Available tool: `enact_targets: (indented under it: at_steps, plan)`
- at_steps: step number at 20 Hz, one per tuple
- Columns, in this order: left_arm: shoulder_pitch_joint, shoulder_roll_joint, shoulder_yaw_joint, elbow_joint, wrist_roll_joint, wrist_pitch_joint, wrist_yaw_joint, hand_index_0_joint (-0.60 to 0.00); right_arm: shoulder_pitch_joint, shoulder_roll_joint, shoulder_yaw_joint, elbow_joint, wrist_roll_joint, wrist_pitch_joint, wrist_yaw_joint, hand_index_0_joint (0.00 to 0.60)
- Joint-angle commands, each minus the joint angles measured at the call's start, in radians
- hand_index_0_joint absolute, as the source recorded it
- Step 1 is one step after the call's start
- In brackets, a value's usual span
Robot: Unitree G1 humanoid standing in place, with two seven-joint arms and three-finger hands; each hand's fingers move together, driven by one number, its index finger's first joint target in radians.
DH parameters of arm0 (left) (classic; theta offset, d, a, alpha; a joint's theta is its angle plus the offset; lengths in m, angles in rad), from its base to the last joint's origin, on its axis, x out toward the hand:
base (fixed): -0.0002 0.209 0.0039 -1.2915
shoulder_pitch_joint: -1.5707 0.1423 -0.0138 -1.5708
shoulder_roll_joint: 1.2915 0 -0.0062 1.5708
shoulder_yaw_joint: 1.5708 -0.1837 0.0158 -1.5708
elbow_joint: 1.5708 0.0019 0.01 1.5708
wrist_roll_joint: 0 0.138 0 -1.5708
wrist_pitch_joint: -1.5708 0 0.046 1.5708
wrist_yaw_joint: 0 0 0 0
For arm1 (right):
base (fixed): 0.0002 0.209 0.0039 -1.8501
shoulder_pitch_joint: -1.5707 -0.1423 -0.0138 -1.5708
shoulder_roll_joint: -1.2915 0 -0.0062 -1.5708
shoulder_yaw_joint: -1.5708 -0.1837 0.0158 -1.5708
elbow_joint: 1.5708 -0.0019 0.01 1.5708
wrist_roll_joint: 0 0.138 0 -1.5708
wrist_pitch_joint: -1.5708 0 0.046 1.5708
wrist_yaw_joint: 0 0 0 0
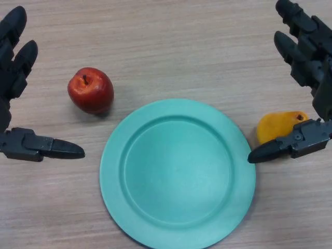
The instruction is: Pick up the red apple and place it on the plate
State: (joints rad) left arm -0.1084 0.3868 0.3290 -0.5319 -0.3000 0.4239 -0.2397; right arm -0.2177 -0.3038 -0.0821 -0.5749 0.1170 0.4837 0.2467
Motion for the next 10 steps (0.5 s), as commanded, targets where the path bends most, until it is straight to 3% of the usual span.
enact_targets:
  at_steps: [1,3,5,9,10]
  plan:
    - [-0.016,0.037,0.082,-0.053,0.008,-0.151,0.002,0.000,-0.056,-0.047,-0.090,-0.024,0.021,-0.139,-0.009,0.000]
    - [-0.009,0.029,0.074,-0.041,0.024,-0.164,-0.001,0.000,-0.054,-0.051,-0.084,-0.018,0.001,-0.168,-0.024,0.000]
    - [-0.018,0.037,0.082,-0.024,0.014,-0.151,-0.010,0.000,-0.045,-0.033,-0.079,-0.035,0.022,-0.161,-0.042,0.000]
    - [-0.066,0.077,0.056,0.124,0.063,-0.242,-0.044,0.000,-0.044,-0.040,-0.080,-0.035,0.025,-0.163,-0.048,0.000]
    - [-0.116,0.088,0.043,0.202,0.060,-0.263,-0.031,0.000,-0.039,-0.038,-0.074,-0.035,0.017,-0.156,-0.051,0.000]
